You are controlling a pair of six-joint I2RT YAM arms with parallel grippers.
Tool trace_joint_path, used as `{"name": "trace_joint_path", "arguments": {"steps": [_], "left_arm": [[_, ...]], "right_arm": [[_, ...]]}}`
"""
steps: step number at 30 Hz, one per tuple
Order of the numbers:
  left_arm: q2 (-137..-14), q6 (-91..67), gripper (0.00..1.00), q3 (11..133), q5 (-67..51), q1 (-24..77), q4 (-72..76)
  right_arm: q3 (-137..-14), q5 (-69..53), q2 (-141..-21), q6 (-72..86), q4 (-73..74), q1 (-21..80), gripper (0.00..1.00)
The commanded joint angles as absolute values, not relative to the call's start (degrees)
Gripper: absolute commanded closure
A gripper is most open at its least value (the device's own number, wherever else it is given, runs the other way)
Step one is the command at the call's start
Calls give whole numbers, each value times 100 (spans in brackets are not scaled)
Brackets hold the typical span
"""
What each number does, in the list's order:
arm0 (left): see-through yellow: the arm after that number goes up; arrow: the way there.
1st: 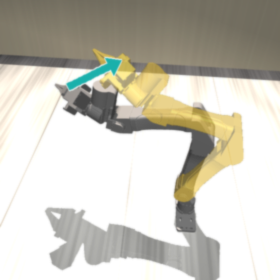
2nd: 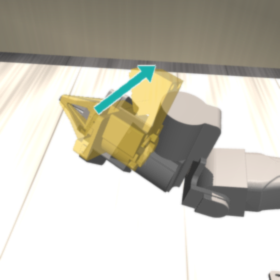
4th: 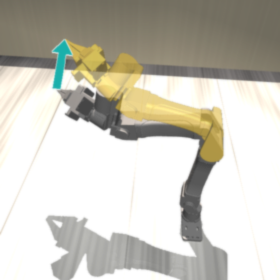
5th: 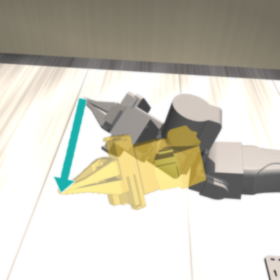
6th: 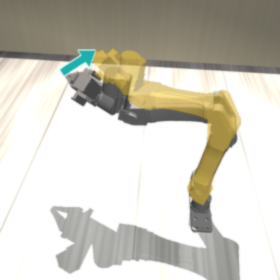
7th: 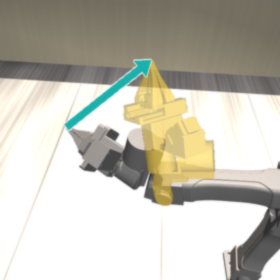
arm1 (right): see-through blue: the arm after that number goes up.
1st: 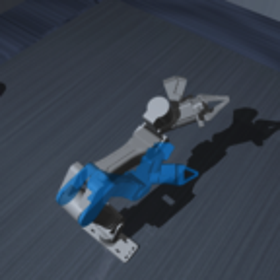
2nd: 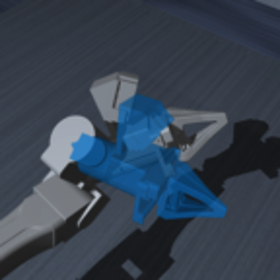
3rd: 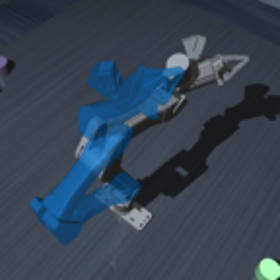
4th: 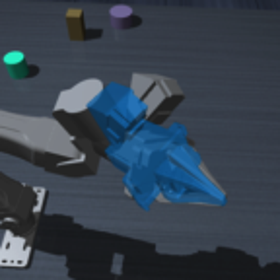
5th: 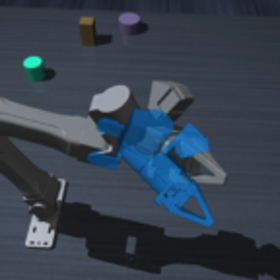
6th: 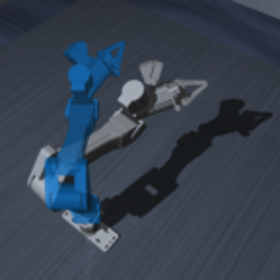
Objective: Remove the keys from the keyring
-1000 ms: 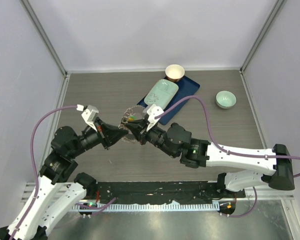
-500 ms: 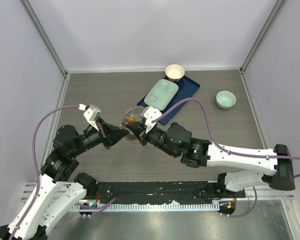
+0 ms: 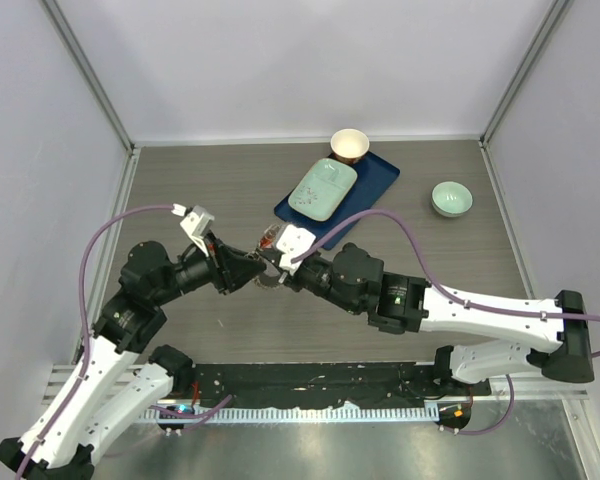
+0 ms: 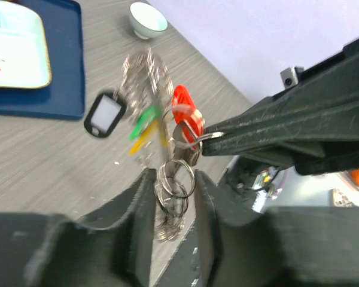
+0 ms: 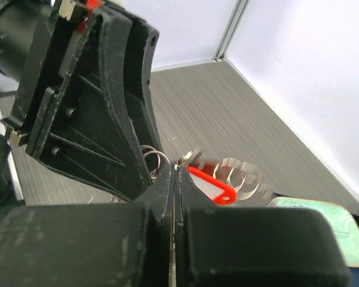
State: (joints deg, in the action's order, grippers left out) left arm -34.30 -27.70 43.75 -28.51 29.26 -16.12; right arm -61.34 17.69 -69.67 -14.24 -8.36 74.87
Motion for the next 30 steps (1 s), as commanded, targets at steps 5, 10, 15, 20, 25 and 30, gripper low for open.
{"name": "trace_joint_path", "arguments": {"steps": [5,10,15,20,25,30], "left_arm": [[-3419,-2033,36,4763,-2953,2944,-1641],[-3384,-1214,33,5202,-2936,2944,-2381],[-3392,-547,34,5817,-3234,2944,-3084],[-3576,-369,36,6230,-3384,2944,-3296],[-3928,-387,38,6337,-3857,2944,-3173],[-4078,-28,40,6118,-4926,2944,-2620]], "right_arm": [[-6407,1591,-6373,-2285,-387,7506,99],[-6223,1169,-6012,-2145,-255,7444,99],[-5915,907,-5678,-2013,-124,7418,99],[-5993,160,-5336,-2039,544,7357,99],[-6126,-325,-5168,-1969,958,7339,99],[-6108,-650,-5019,-1609,984,7339,99]]}}
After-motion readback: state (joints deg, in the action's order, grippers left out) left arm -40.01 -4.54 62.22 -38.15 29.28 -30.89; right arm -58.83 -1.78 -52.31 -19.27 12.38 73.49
